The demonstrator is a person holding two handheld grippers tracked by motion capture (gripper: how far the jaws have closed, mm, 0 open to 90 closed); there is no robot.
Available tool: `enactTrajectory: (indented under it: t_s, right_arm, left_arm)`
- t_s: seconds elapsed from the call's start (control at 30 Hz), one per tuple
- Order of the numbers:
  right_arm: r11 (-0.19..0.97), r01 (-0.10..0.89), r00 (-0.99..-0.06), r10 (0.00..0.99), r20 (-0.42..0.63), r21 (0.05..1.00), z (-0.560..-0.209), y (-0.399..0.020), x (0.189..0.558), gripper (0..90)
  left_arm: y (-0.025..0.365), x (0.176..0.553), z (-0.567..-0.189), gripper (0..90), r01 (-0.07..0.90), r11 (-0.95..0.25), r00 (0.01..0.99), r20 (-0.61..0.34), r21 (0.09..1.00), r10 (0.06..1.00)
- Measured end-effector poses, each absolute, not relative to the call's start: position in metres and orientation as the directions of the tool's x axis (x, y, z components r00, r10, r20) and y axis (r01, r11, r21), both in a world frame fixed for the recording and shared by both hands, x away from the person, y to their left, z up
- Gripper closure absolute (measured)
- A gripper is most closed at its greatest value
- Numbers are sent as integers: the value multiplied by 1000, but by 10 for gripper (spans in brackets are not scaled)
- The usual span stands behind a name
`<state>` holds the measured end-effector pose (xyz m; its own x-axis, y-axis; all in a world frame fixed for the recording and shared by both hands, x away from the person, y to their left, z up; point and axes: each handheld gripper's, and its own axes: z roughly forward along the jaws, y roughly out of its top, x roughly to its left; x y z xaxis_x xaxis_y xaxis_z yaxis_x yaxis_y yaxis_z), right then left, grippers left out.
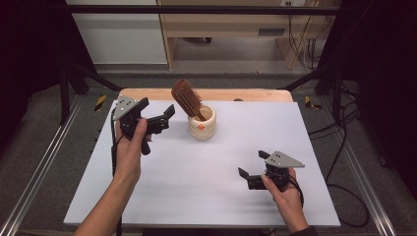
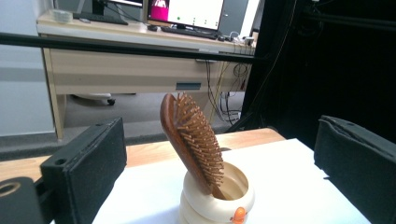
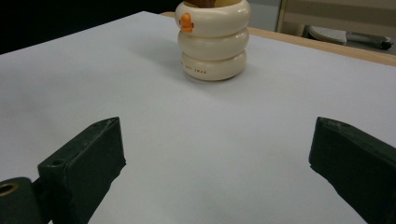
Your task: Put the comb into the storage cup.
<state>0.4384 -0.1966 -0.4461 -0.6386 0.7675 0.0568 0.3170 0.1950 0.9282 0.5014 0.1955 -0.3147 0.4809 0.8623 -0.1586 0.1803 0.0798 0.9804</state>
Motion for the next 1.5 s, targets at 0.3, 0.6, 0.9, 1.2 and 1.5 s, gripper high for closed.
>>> enactTrajectory:
  t_s: [0.3,0.6,0.9,1.2,1.5]
  right_arm:
    - [191,309,-635,771,53,932,-446,-198,439,43]
    - [191,309,-634,771,52,932,-446,-198,438,44]
    - [181,303,-631,773,55,936,-446,-200,438,44]
    - [125,279,-607,791,74,952,-445,-204,436,42]
    - [90,281,-596,797,100,956,-441,-209,436,40]
  left_arm:
    - [210,494,-313,24,181,62,475,-142,982,868]
    - [228,486,-310,24,156,51,460,-118,987,880]
    - [246,475,-309,21,135,59,457,-115,989,882]
    - [263,465,-312,19,128,67,450,-118,990,885]
    - [278,459,-310,19,115,86,437,-128,990,890]
